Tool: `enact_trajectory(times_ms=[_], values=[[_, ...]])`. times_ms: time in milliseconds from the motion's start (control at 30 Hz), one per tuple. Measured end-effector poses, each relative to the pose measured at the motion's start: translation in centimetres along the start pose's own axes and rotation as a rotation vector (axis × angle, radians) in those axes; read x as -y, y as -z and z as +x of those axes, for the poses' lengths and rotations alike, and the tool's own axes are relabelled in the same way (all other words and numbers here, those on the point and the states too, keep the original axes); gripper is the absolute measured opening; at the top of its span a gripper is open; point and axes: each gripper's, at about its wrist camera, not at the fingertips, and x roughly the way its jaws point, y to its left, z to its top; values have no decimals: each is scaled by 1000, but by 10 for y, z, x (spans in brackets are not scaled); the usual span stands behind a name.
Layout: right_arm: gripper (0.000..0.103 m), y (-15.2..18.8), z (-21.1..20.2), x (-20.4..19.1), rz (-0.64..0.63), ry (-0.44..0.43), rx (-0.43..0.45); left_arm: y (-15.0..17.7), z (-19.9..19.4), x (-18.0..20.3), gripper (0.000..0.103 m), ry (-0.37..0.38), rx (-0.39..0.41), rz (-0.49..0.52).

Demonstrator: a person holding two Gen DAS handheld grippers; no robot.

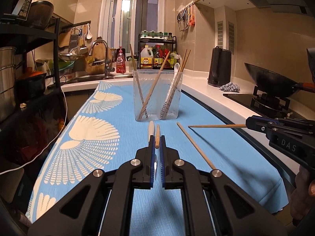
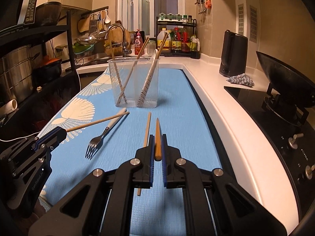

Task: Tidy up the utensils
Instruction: 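Lift both held chopsticks and carry them above the clear container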

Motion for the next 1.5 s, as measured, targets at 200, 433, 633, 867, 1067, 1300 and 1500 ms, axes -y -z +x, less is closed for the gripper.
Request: enact_trajectory(times_ms=[200,433,633,867,1067,1300,1500], values=[[6,-19,-6,-1,-10,-5,30,-23,-1,-1,5,10,28,27],[6,-50,-10,5,-10,-3,60,-62,4,-9,5,35,59,34],[6,-81,-8,5,-27,4,69,-101,18,-11,5,98,42,42],[6,-116,0,2,-43,-14,37,-143,36,-19,5,174,-44,15],[6,-153,7,0,-35,-59,19,-176,45,-29,5,186,-97,-27],[6,-210,12,-4,-26,-115,66,-229,54,-41,5,178,-75,-37],[6,-273,18,-7,5,-156,143,-284,66,-46,5,169,-2,-37]])
